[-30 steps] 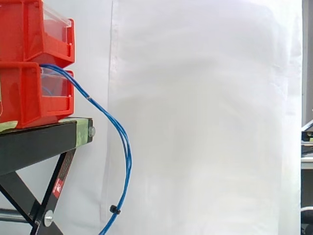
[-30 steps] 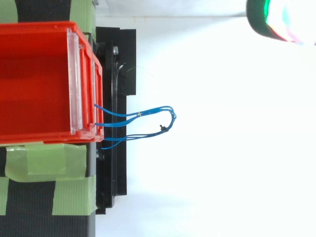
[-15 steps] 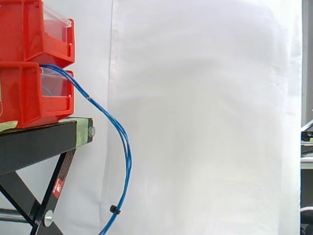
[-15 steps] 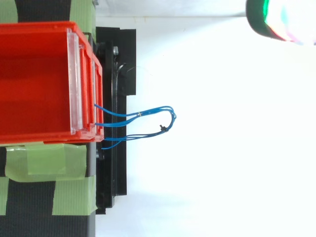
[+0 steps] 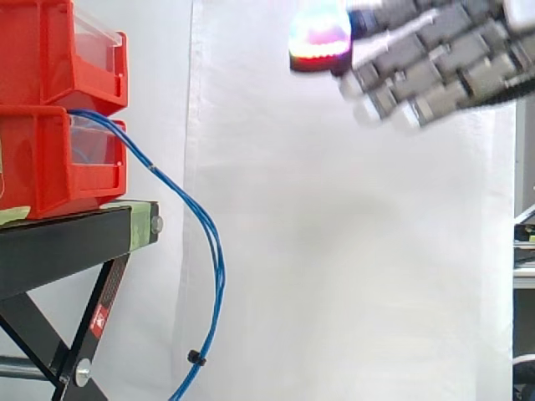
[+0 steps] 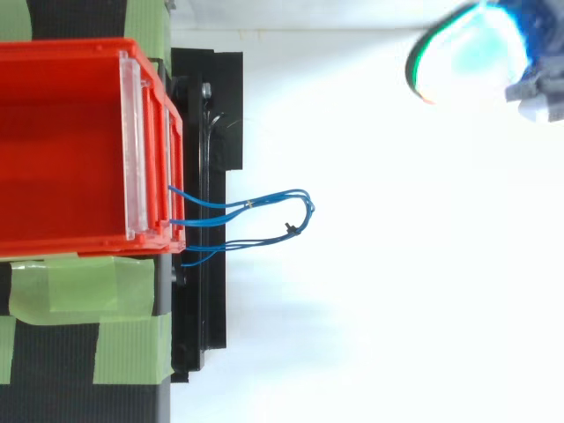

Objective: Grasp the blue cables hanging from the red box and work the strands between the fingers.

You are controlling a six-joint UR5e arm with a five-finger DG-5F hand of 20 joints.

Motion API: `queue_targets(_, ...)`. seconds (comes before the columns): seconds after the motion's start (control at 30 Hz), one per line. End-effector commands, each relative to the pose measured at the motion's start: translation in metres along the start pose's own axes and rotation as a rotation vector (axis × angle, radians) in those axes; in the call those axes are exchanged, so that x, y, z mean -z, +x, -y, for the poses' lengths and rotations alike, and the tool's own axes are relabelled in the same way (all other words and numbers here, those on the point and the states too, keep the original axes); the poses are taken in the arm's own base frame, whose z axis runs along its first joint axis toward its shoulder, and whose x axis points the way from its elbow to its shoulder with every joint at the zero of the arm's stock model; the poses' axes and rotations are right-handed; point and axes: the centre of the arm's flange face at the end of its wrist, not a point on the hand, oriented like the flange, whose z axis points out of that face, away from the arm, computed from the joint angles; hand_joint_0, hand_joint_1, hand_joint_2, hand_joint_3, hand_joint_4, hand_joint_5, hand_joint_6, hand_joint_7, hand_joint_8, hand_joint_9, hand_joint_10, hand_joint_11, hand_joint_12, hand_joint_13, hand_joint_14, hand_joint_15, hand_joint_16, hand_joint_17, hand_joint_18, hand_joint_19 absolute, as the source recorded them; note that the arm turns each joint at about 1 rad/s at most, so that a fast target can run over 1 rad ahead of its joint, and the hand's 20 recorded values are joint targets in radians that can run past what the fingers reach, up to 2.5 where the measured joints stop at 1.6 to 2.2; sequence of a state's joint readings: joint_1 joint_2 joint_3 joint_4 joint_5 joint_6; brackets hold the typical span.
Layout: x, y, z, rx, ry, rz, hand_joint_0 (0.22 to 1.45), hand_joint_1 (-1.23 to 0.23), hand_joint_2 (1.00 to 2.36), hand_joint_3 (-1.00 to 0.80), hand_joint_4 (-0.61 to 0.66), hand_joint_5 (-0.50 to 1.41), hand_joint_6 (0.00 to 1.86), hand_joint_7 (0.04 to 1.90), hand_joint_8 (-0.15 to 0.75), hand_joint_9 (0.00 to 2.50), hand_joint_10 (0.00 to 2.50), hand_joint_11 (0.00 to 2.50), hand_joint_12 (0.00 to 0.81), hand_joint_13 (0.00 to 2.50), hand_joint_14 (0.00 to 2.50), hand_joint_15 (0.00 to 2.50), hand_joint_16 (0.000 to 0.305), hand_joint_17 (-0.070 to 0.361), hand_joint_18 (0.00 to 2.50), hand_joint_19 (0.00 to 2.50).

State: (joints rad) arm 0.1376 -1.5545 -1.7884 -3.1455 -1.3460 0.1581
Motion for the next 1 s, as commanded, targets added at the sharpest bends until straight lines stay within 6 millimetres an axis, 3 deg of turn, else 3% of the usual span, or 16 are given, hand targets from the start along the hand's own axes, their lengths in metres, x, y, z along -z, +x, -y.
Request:
queue_targets(0.0, -0.006, -0.001, 0.020, -0.012, -0.061, -0.008, 0.74, -0.52, 1.00, -1.00, 0.13, -0.41, 0.01, 0.66, 0.268, 0.06, 0.00, 0.04, 0.359, 0.00, 0.00, 0.14, 0.060, 0.134, 0.02, 0.26)
queue_targets(0.07, -0.007, -0.001, 0.021, -0.011, -0.068, -0.007, 0.74, -0.52, 1.00, -1.00, 0.13, -0.41, 0.01, 0.65, 0.269, 0.06, 0.00, 0.04, 0.358, 0.00, 0.00, 0.14, 0.060, 0.135, 0.02, 0.25)
queue_targets(0.7, -0.008, -0.014, 0.094, -0.003, -0.168, 0.085, 0.74, -0.52, 1.00, -1.00, 0.13, -0.40, 0.01, 0.66, 0.273, 0.08, 0.00, 0.06, 0.358, 0.00, 0.00, 0.14, 0.060, 0.135, 0.02, 0.26)
queue_targets(0.97, -0.031, -0.013, 0.139, -0.022, -0.078, 0.087, 0.74, -0.52, 1.00, -1.00, 0.13, -0.40, 0.01, 0.66, 0.276, 0.08, 0.00, 0.06, 0.358, 0.00, 0.00, 0.14, 0.060, 0.134, 0.02, 0.26)
